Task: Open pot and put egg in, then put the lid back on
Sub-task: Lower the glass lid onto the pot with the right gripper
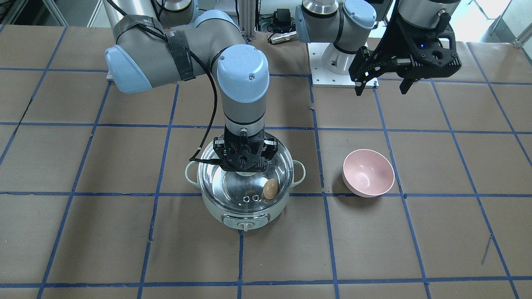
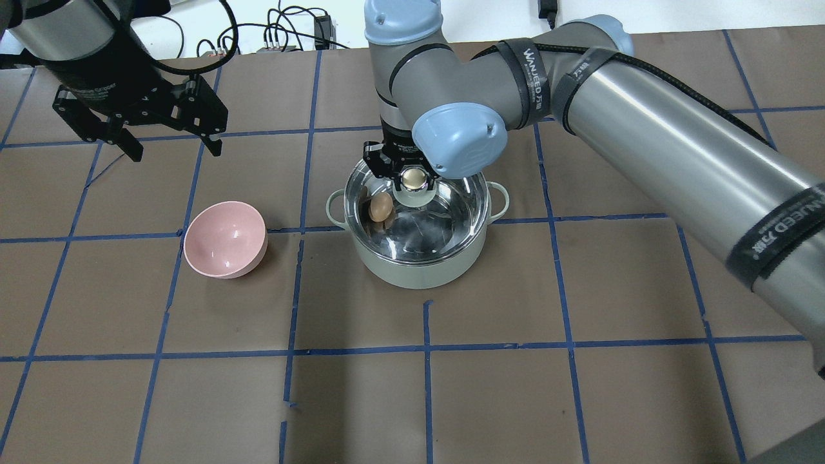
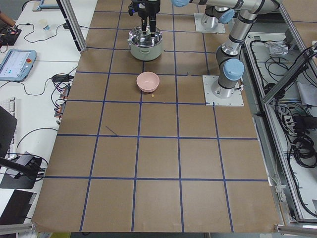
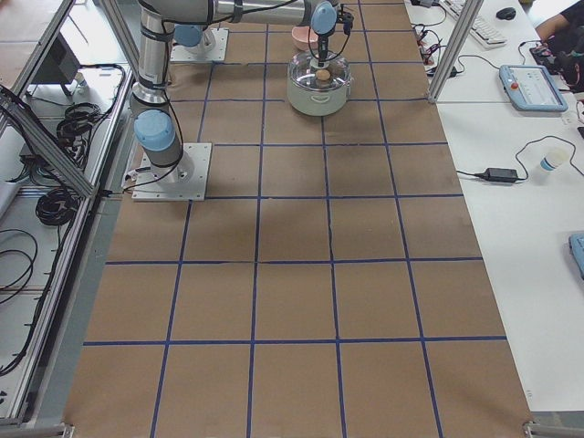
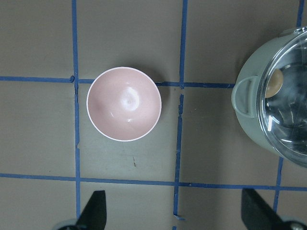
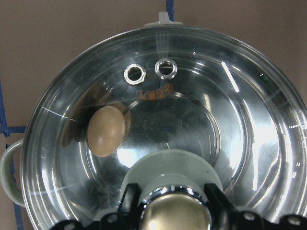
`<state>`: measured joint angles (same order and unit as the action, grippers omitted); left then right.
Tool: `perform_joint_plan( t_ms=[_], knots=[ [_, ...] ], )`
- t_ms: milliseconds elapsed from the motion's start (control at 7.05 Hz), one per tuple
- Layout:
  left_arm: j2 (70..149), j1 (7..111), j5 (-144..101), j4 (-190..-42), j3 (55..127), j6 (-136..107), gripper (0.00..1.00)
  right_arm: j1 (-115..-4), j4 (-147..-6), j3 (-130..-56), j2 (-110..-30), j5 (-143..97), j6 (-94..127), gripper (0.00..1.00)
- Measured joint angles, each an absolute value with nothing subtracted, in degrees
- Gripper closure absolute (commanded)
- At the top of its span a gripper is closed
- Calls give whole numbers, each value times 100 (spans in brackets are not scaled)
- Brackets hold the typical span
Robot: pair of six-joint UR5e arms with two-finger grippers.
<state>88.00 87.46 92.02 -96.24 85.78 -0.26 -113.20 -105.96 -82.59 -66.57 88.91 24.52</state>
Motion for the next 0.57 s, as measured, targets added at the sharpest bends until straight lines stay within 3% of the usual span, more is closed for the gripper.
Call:
perform_joint_plan(
  t_ms=[142,284,425,567],
  knots=[
    [8800,8747,9202,-9624,8581,-24,0,-11320,-10604,-8268,-6655,8893,2469,80],
    [8800,8750,9202,-9622,8584,-21,0,-11320,-10607,-8281,-6654,8896,2477,30],
    [8798,8753,9202,-9618,8585,-19,0,-11320,-10608,-8293,-6654,8917,2469,0],
    [8798,8753,9200,-9616,8587,-18,0,-11321,-10606,-8294,-6655,8953,2464,0]
  ],
)
